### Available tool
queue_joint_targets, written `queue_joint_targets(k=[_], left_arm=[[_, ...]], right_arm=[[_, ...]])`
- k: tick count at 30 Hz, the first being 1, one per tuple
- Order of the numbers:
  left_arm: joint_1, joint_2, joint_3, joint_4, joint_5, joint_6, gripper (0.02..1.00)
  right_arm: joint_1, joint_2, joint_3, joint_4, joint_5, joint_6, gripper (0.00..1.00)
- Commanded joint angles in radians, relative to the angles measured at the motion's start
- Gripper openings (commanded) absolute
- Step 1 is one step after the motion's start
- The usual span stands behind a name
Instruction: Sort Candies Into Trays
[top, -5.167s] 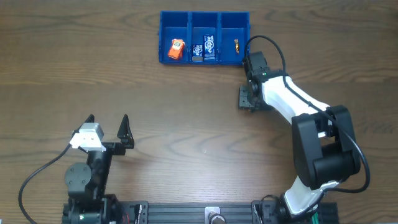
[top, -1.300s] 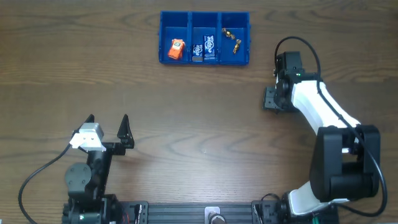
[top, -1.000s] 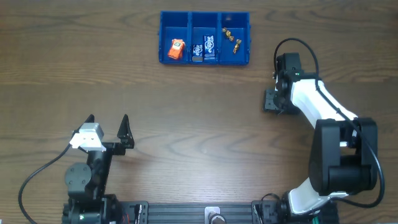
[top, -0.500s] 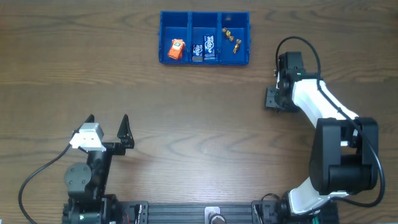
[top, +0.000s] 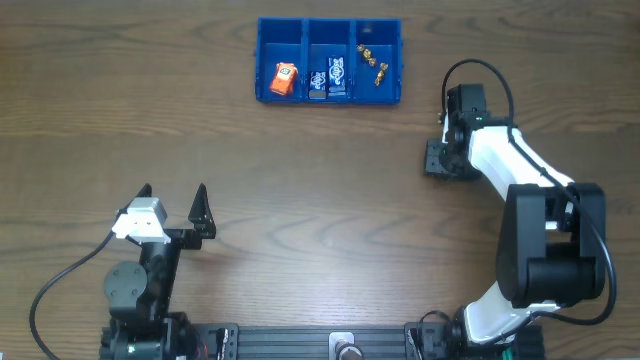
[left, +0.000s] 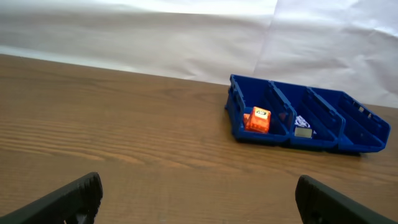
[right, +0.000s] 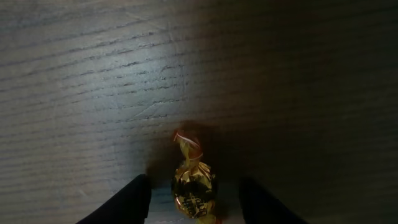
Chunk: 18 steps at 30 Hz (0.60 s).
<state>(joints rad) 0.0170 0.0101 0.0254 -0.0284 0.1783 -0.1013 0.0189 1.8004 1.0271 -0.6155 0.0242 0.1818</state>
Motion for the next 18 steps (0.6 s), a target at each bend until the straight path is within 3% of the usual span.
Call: queue_joint_targets(k=[1,13,18], left_arm=[[0.002,-0.006,-0.021,-0.031,0.022,-0.003,0.996],[0.002,-0.006,-0.021,-0.031,0.021,-0.003,0.998],[0.002,-0.006,-0.021,-0.031,0.021,-0.003,0.998]], right_arm=[[-0.004,0.033,-0.003,0.002,0.0,-0.001,0.459],[-0.004,0.035,-0.003,0.007,0.0,-0.001,0.174],[0.03,-0.008,0.004,-0.017,-0.008,0.0,0.134]])
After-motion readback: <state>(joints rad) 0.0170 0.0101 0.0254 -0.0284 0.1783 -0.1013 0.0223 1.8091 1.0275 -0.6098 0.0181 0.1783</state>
